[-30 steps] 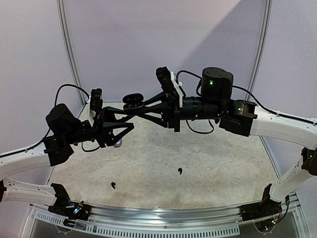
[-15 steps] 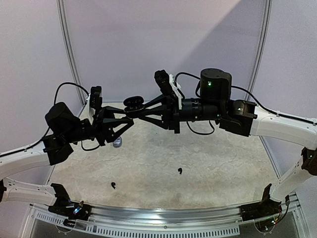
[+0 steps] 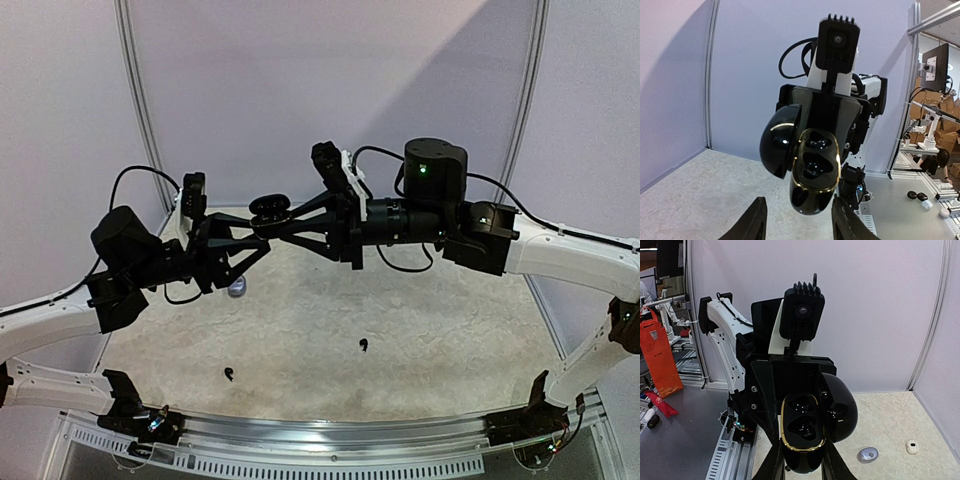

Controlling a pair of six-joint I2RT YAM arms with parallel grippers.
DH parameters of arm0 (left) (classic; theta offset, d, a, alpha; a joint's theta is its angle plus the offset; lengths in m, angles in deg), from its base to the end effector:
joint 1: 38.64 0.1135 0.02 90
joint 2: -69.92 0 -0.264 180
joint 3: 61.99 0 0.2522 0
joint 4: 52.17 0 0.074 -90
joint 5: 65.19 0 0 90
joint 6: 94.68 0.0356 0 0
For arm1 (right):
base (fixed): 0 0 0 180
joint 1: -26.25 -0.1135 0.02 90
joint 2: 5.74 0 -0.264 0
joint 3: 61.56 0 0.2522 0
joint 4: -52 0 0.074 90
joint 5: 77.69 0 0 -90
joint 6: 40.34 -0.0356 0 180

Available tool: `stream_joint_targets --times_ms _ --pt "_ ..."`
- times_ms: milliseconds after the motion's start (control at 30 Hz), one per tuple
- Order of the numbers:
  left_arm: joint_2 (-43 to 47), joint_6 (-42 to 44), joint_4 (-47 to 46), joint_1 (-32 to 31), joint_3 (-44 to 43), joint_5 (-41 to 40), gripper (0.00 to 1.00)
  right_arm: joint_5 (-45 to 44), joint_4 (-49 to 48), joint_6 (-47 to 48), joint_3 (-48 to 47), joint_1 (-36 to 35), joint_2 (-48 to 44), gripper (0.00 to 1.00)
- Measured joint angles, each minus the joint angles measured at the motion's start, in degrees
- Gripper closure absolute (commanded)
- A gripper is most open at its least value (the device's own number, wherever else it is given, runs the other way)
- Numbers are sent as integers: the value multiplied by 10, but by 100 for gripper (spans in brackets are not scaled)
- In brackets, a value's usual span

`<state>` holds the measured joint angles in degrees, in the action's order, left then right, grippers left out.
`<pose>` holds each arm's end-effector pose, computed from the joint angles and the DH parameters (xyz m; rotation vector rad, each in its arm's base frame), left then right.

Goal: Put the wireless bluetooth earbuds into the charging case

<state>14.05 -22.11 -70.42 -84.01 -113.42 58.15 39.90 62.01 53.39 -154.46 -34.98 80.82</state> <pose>0.1435 -0.1732 0.3373 0.8558 1.2280 -1.2866 0.1589 0.3236 0.3981 -1.2534 1.2339 1.1422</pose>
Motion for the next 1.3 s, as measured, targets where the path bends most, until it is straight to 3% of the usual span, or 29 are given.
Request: stream_joint_targets --times_ms 233,533,800,1067,1100,1300 --pt "0 -4 -4 0 0 -1 45 -1 0 1 0 0 0 100" --pt "0 -5 -11 0 0 -1 46 -2 0 1 0 0 0 100" --pt "0 -12 -19 0 0 -2 57 -10 0 3 0 0 0 100" --pt "0 -13 -21 0 0 -1 53 -16 5 3 0 0 1 100" --pt "-1 -14 -21 0 0 0 54 -16 6 3 0 0 1 100" --pt "-2 -22 -31 0 0 4 82 -16 12 6 0 0 2 100"
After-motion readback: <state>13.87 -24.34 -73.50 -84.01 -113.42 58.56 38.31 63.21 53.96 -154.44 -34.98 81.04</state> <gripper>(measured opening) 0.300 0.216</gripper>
